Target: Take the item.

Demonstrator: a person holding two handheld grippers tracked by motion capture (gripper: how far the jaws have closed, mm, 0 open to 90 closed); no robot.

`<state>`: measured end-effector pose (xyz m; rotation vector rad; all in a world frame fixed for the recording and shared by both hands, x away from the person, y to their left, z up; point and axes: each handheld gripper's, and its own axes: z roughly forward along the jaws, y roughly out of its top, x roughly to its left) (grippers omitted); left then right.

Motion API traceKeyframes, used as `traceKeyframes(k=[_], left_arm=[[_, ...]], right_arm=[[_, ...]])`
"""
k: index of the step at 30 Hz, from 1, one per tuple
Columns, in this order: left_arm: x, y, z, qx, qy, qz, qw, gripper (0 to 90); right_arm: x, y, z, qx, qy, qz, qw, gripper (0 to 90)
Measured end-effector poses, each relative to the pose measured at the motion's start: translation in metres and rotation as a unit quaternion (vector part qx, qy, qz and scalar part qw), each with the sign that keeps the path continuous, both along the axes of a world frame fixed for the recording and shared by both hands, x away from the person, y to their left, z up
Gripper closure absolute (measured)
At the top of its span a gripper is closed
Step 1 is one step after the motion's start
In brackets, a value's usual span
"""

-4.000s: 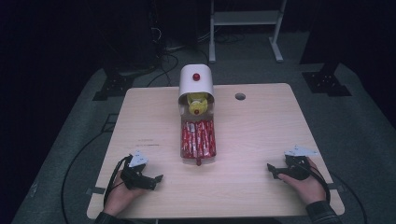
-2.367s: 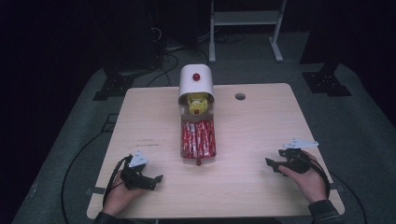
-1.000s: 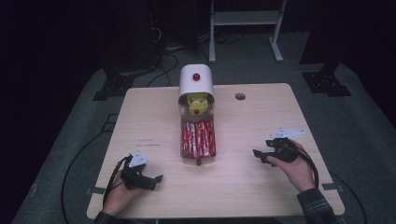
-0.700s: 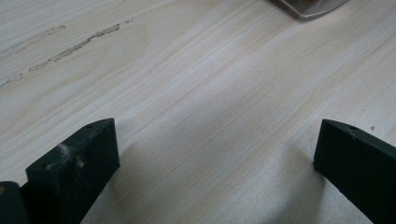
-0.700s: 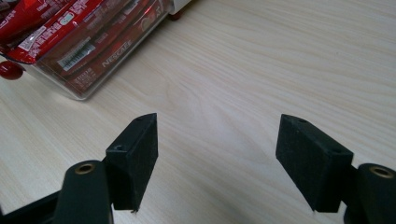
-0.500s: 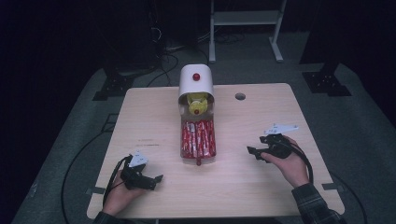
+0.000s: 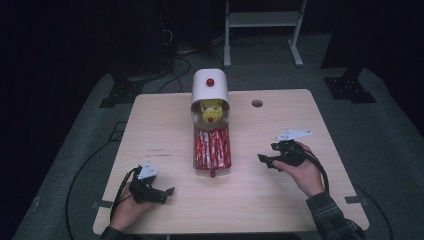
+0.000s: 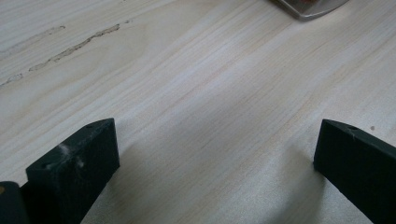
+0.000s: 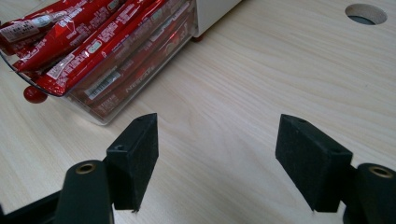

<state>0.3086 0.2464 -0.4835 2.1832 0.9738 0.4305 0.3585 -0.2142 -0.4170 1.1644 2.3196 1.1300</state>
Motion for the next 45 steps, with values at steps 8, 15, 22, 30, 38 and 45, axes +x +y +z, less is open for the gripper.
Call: traceKeyframes(k=[8, 15, 22, 30, 38, 45], left_arm=[[0.000, 0.000, 0.000, 0.000, 0.000, 0.000, 1.0000, 0.0], [0.000, 0.000, 0.000, 0.000, 0.000, 0.000, 1.0000, 0.0], [0.000, 0.000, 0.000, -0.002, -0.001, 0.001, 1.0000, 0.0], [0.000, 0.000, 0.000, -0.002, -0.001, 0.001, 1.0000, 0.0], [0.000, 0.000, 0.000, -0.001, -0.001, 0.000, 1.0000, 0.0], [0.000, 0.000, 0.000, -0.001, -0.001, 0.000, 1.0000, 0.0]], right_arm=[[0.003, 0.006, 0.004, 0.001, -0.003, 0.007, 1.0000, 29.2], [0.007, 0.016, 0.005, 0.000, -0.001, 0.016, 0.9999, 29.4], [0.012, 0.025, 0.008, 0.002, -0.006, 0.025, 0.9997, 29.5], [0.016, 0.037, 0.012, 0.004, -0.007, 0.035, 0.9993, 29.9], [0.019, 0.047, 0.014, 0.003, -0.008, 0.045, 0.9989, 30.0], [0.024, 0.060, 0.015, 0.004, -0.009, 0.057, 0.9983, 30.2]])
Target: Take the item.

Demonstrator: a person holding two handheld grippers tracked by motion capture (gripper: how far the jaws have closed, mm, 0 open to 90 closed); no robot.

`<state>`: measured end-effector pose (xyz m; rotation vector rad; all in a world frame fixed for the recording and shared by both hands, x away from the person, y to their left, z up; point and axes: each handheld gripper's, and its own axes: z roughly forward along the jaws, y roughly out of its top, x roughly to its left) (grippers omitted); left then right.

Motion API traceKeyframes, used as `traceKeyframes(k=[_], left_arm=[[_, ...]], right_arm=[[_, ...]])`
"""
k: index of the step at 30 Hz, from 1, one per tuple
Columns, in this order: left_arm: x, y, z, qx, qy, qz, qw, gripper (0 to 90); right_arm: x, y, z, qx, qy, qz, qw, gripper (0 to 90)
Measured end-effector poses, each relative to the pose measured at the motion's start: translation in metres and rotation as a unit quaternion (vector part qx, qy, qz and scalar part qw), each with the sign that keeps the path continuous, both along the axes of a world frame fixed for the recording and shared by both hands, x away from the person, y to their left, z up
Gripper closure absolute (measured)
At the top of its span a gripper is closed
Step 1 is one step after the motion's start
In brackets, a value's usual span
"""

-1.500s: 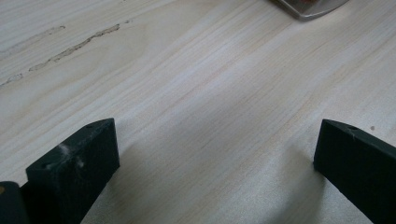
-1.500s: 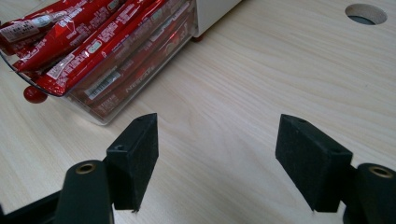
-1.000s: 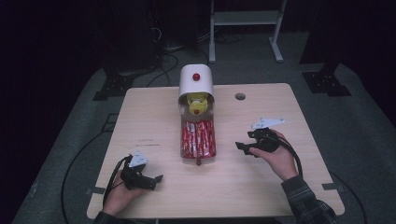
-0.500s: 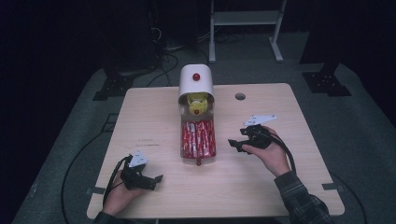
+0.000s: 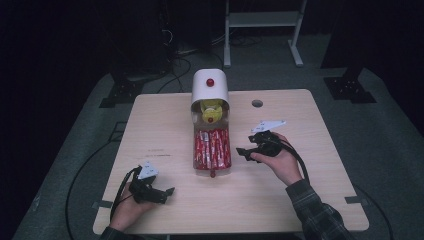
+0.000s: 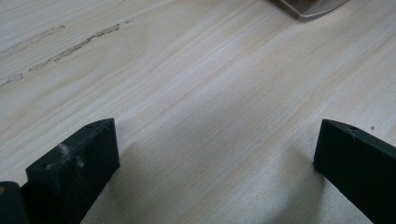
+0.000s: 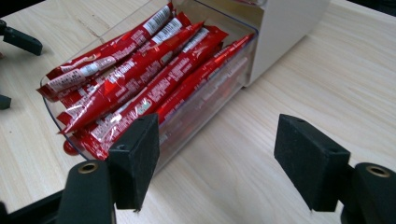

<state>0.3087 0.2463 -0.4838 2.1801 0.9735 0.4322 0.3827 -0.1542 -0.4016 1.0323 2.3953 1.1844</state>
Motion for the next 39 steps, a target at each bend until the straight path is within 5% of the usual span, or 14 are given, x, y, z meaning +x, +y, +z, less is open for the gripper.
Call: traceKeyframes(k=[39], left_arm=[[0.000, 0.000, 0.000, 0.000, -0.001, 0.000, 1.0000, 0.0]], right_arm=[[0.017, 0.068, -0.001, 0.020, 0.009, 0.052, 0.9984, 33.4]])
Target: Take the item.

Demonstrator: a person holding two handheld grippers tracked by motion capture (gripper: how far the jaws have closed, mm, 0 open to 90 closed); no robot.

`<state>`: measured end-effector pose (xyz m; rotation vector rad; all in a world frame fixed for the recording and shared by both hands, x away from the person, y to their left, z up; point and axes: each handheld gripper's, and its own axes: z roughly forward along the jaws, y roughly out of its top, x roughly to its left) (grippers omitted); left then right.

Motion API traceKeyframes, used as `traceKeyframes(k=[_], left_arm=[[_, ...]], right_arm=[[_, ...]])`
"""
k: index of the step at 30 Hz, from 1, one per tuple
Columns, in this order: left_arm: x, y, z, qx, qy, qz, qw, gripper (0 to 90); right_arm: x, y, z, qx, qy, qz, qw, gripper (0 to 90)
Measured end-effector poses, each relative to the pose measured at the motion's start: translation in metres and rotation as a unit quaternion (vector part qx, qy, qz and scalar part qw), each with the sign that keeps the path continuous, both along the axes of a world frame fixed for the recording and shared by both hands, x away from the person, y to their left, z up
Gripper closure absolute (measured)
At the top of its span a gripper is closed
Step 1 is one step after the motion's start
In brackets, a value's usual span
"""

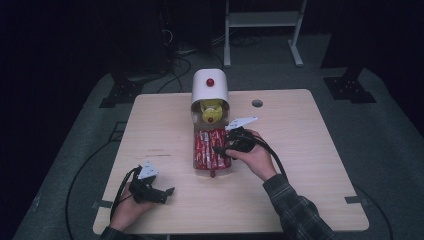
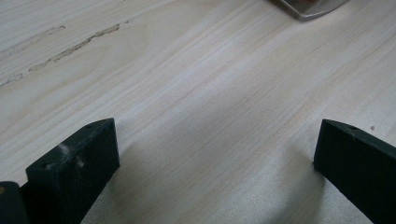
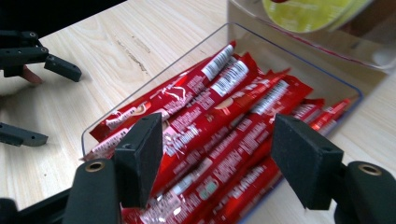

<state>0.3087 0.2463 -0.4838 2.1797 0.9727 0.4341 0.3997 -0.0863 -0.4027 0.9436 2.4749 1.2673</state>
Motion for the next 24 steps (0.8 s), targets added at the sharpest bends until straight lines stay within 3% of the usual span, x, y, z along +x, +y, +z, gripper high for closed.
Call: traceKeyframes(k=[16, 24], left_arm=[[0.000, 0.000, 0.000, 0.001, 0.000, -0.003, 1.0000, 0.0], [0.000, 0.000, 0.000, 0.001, 0.000, -0.003, 1.0000, 0.0]], right_arm=[[0.005, 0.022, -0.013, -0.015, 0.000, 0.013, 0.9998, 35.3], [0.004, 0.033, -0.019, -0.033, -0.010, 0.020, 0.9992, 42.4]])
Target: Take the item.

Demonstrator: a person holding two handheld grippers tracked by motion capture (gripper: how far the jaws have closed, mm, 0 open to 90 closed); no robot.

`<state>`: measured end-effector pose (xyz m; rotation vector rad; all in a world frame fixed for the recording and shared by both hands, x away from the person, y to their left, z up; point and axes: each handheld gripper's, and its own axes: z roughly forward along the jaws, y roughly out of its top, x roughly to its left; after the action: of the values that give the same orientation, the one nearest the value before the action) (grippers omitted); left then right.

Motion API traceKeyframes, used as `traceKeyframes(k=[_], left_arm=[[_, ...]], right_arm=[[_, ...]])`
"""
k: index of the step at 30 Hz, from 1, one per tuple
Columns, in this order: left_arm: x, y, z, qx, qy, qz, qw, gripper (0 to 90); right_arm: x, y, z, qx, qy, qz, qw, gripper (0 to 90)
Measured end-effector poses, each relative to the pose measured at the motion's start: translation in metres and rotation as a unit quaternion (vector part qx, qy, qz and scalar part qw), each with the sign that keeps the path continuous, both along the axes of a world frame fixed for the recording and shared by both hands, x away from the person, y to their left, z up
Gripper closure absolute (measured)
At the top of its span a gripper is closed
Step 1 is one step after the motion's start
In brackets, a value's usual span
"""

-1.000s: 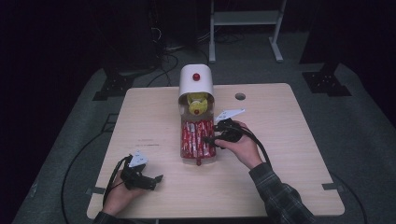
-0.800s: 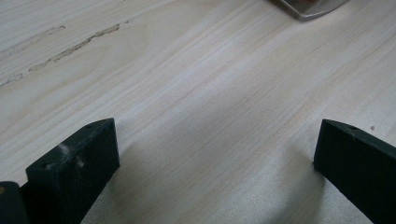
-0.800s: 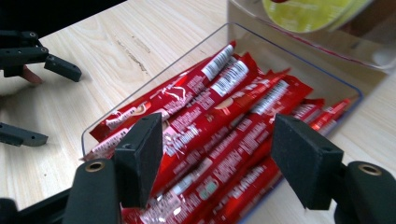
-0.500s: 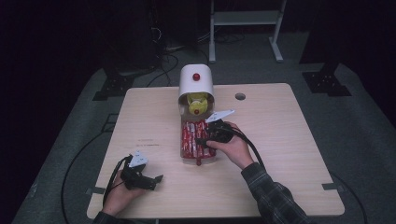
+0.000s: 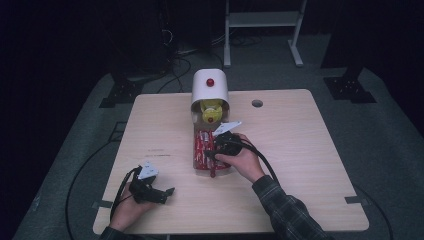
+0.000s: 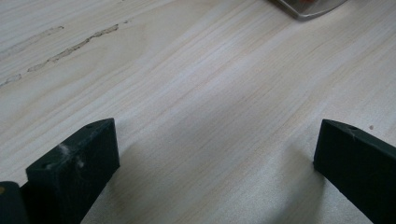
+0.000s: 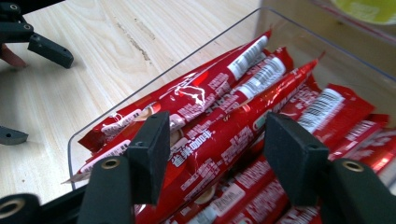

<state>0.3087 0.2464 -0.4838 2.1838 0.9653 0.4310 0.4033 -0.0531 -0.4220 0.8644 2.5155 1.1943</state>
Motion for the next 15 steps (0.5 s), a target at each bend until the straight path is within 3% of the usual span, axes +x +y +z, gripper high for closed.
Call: traceKeyframes(k=[8, 15], left_arm=[[-0.0001, 0.0000, 0.0000, 0.000, 0.000, 0.000, 1.0000, 0.0], [-0.0001, 0.0000, 0.0001, 0.000, 0.001, 0.000, 1.0000, 0.0]], right_arm=[[-0.0012, 0.0041, -0.0009, -0.013, -0.005, -0.005, 0.9999, 48.9], [-0.0025, 0.0018, -0.0006, -0.011, -0.001, -0.023, 0.9997, 67.6]])
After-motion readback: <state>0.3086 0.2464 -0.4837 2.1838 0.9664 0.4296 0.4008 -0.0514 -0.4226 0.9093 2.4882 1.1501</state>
